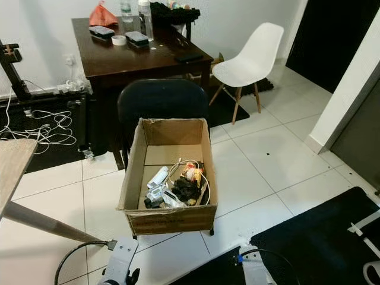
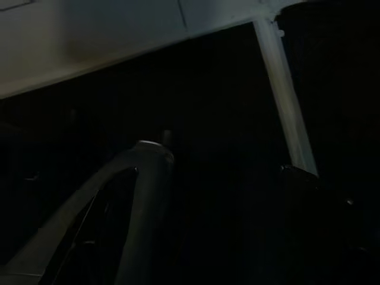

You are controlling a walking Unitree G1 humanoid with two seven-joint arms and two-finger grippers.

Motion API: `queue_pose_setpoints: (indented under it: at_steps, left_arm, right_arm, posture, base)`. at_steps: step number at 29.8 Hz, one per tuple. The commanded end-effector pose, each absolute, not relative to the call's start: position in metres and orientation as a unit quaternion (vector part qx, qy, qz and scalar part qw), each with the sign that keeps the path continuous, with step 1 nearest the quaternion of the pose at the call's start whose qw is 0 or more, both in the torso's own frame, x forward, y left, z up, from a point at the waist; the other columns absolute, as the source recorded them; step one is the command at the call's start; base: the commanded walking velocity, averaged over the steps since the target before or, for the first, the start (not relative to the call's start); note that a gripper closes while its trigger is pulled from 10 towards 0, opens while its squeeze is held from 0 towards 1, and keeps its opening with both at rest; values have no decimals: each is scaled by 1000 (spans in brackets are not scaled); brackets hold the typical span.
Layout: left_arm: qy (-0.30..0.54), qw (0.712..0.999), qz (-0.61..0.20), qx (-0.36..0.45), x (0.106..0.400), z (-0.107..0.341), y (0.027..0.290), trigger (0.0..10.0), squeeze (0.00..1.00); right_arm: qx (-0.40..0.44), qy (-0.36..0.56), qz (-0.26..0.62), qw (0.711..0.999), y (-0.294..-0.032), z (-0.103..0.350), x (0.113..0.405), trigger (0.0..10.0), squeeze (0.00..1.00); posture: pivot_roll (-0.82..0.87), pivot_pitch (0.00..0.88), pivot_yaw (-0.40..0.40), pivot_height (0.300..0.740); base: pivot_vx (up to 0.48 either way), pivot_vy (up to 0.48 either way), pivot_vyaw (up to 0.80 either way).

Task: Picking trash to rubbish bin

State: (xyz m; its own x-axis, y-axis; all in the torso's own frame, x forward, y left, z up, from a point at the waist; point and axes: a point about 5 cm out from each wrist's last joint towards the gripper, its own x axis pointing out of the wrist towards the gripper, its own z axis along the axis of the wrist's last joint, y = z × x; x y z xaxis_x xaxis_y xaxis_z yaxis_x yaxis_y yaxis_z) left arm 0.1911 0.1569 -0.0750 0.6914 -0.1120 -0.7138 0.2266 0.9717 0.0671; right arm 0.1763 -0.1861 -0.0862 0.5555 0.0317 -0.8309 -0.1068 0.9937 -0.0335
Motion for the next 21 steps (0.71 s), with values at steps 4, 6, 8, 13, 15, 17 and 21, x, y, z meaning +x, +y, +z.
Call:
queue_pose_setpoints:
  at_steps: [4,6,8,13,15,17,21]
  left_arm:
    - [381,919,-80,64,193,-75,156,10000,0]
    - [381,919,-79,64,194,-74,157,10000,0]
    - [381,919,-81,69,197,-73,158,10000,0]
    - [379,919,-74,75,203,-70,165,10000,0]
    - [378,920,-72,75,204,-70,166,10000,0]
    - [376,921,-69,72,206,-68,168,10000,0]
    - [379,922,-46,57,209,-67,169,10000,0]
  right_arm:
    - [-42,473,42,879,-186,-88,174,10000,0]
    - [-42,473,42,879,-185,-88,174,10000,0]
    - [-40,472,41,880,-184,-87,175,10000,0]
    - [-40,472,40,880,-183,-86,178,10000,0]
    - [-39,472,39,880,-183,-86,178,10000,0]
    - [-37,472,37,880,-182,-86,180,10000,0]
    - [-41,475,47,878,-181,-86,181,10000,0]
  posture:
    - [94,28,-37,740]
    - [94,28,-37,740]
    - [91,17,-29,740]
    - [106,0,-23,740]
    - [110,0,-23,740]
    - [118,0,-31,740]
    - [131,0,-42,740]
  base:
    - [0,0,0]
    - [0,0,0]
    - [0,0,0]
    - [0,0,0]
    - [0,0,0]
    - [0,0,0]
    - [0,0,0]
